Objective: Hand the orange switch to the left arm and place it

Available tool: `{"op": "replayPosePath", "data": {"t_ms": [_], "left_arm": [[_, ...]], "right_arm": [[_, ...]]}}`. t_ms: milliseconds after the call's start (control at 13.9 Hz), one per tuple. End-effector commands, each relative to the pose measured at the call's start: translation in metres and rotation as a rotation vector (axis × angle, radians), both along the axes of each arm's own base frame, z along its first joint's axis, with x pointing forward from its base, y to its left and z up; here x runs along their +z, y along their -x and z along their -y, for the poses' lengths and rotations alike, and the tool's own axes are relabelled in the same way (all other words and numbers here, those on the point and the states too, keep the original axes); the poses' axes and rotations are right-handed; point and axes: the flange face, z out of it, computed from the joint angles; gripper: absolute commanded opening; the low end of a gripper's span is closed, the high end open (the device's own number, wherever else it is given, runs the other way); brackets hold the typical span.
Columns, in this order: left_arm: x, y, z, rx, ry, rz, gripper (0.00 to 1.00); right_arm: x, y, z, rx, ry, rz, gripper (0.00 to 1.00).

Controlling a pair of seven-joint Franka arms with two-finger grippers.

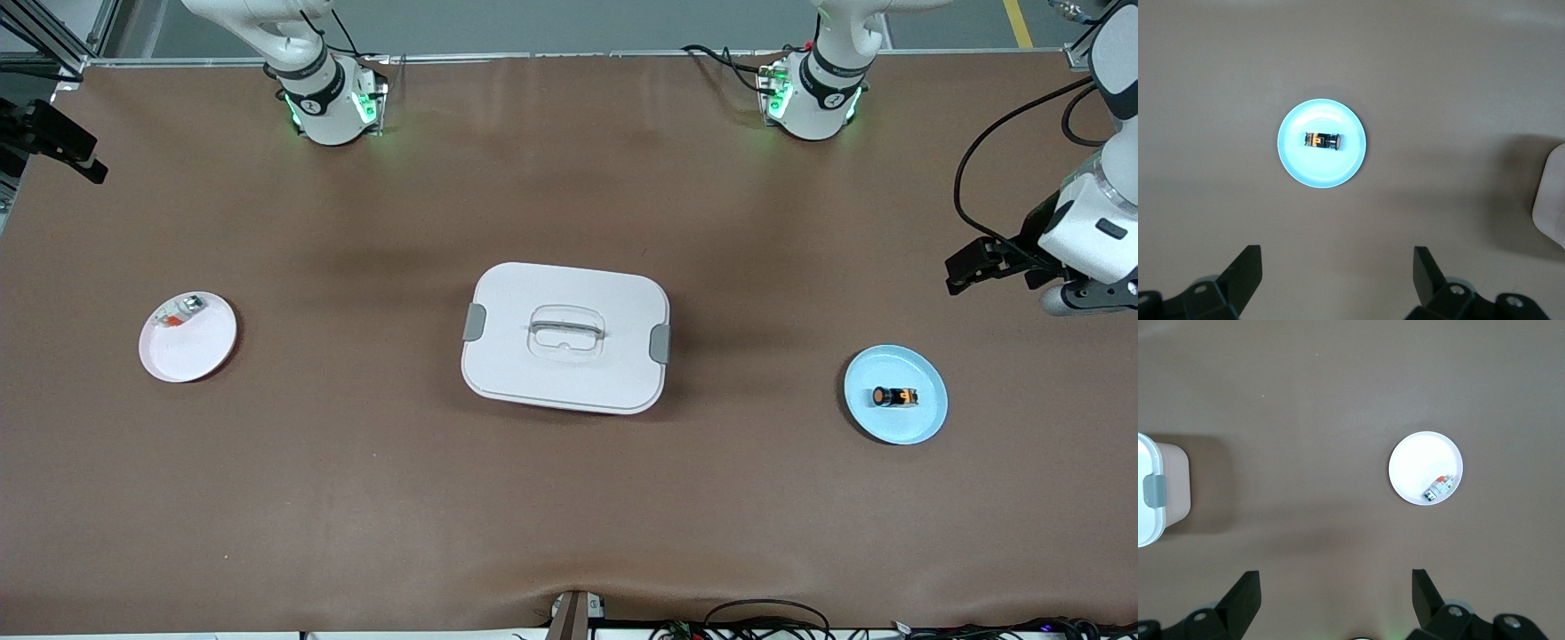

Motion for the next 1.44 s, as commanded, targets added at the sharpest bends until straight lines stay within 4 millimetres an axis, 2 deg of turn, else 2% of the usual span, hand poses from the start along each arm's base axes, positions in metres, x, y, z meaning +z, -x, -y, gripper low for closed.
{"op": "replayPosePath", "data": {"t_ms": [0,215,431,718,1076,1363], "left_arm": [[0.013,0.003,0.003,-0.014,0.009,0.01,1.0],[0.028,0.008,0.002,-0.006,0.048,0.041,1.0],[0.045,0.026,0.005,-0.004,0.079,0.097,1.0],[0.041,0.04,0.003,-0.016,0.076,0.142,1.0],[0.051,0.03,-0.004,-0.031,0.069,0.176,1.0],[0.048,0.029,-0.002,-0.034,0.069,0.133,1.0]], "right_arm": [[0.004,0.0,0.003,0.005,0.009,0.001,1.0],[0.003,0.0,0.002,0.005,0.009,-0.002,1.0],[0.002,0.0,0.005,-0.001,0.008,-0.002,1.0],[0.0,0.0,0.01,-0.011,0.008,-0.008,1.0],[0.0,0.0,0.007,-0.005,0.008,-0.007,1.0],[-0.001,-0.001,0.001,-0.004,0.009,-0.008,1.0]]}}
